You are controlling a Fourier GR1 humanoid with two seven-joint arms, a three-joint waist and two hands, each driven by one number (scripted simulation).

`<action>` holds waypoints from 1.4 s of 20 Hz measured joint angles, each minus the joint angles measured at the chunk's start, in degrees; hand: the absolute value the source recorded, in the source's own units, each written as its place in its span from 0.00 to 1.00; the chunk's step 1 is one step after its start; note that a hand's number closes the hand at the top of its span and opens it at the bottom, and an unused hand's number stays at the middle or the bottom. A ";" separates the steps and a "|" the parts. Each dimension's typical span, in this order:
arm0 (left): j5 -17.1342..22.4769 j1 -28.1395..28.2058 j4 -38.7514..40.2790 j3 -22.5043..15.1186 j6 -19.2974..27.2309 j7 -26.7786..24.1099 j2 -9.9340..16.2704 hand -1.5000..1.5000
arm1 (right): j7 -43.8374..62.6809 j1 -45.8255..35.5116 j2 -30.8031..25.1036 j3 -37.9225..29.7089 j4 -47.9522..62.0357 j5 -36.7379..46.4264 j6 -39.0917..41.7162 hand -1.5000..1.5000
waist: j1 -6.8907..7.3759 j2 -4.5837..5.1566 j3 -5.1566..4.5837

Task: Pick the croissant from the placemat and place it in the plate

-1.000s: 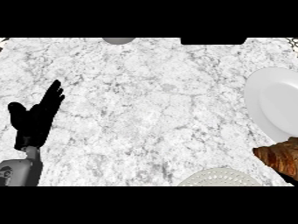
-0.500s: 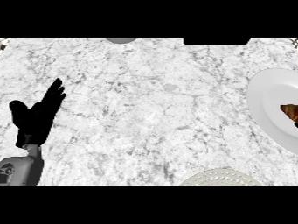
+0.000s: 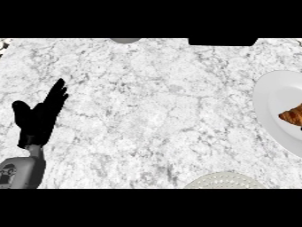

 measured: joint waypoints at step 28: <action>-0.32 0.76 0.07 1.22 -0.21 -0.13 -0.16 0.50 | -1.91 -10.86 -8.05 -8.19 19.32 -25.35 29.47 0.00 | -1.22 -0.34 -0.01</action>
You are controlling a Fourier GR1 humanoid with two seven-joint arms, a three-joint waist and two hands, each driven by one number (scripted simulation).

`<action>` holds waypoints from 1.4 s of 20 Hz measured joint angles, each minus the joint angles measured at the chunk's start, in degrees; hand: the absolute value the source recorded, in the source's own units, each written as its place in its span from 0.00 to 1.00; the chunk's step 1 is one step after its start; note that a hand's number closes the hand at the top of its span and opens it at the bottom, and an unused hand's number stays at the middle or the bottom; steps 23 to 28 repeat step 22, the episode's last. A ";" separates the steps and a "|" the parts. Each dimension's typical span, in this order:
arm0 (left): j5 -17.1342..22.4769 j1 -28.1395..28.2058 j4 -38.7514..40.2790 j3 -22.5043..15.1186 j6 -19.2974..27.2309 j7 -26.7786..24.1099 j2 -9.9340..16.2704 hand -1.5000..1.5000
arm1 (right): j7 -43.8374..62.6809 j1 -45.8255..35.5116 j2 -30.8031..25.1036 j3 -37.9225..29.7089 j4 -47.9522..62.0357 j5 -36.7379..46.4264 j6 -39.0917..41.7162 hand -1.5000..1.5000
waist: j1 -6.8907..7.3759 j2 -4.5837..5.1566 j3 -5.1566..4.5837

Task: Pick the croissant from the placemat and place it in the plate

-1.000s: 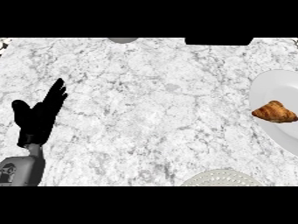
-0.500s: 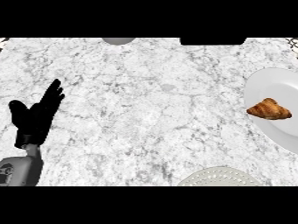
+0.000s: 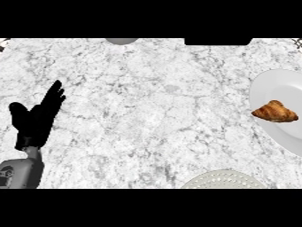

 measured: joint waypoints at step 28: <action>-0.13 -1.73 -0.54 -0.33 -0.35 1.42 -0.47 0.50 | -5.56 3.01 -8.70 3.16 7.31 -2.15 -2.65 0.00 | 1.34 0.66 0.33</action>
